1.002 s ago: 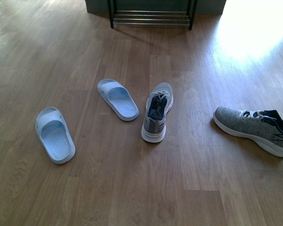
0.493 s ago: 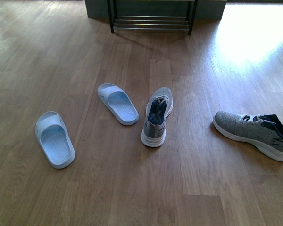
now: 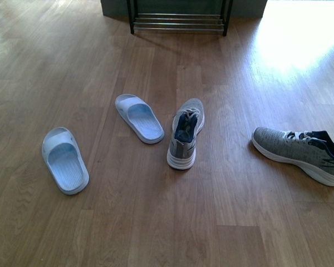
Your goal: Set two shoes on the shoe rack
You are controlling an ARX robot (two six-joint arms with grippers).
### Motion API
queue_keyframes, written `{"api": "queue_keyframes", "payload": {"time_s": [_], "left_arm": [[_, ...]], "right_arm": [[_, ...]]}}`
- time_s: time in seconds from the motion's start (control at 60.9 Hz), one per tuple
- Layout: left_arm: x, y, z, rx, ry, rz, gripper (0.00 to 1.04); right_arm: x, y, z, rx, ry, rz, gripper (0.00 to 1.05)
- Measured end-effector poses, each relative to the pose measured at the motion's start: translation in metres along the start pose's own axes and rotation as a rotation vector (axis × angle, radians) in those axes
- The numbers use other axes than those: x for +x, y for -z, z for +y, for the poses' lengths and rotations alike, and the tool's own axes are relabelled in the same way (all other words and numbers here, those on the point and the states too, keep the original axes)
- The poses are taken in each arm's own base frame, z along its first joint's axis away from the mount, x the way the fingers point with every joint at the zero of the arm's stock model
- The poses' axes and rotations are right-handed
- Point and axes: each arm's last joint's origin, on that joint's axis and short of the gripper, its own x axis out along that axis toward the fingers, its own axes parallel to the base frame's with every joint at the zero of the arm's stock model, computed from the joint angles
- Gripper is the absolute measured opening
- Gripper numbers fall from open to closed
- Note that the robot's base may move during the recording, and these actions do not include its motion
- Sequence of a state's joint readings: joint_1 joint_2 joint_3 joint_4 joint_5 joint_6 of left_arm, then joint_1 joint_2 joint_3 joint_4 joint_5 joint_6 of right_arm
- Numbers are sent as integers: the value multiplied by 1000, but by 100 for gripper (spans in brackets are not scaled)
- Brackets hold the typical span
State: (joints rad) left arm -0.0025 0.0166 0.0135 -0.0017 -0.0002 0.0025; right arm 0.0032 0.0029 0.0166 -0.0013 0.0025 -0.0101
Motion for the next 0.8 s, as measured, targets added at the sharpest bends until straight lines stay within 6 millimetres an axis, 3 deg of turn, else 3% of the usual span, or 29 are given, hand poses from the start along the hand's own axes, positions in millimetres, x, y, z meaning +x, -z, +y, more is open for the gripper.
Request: {"api": "queue_keyframes", "payload": {"time_s": [0.805], "left_arm": [[0, 0, 0, 0, 0, 0, 95]], "right_arm": [[0, 0, 0, 0, 0, 0, 96]]}}
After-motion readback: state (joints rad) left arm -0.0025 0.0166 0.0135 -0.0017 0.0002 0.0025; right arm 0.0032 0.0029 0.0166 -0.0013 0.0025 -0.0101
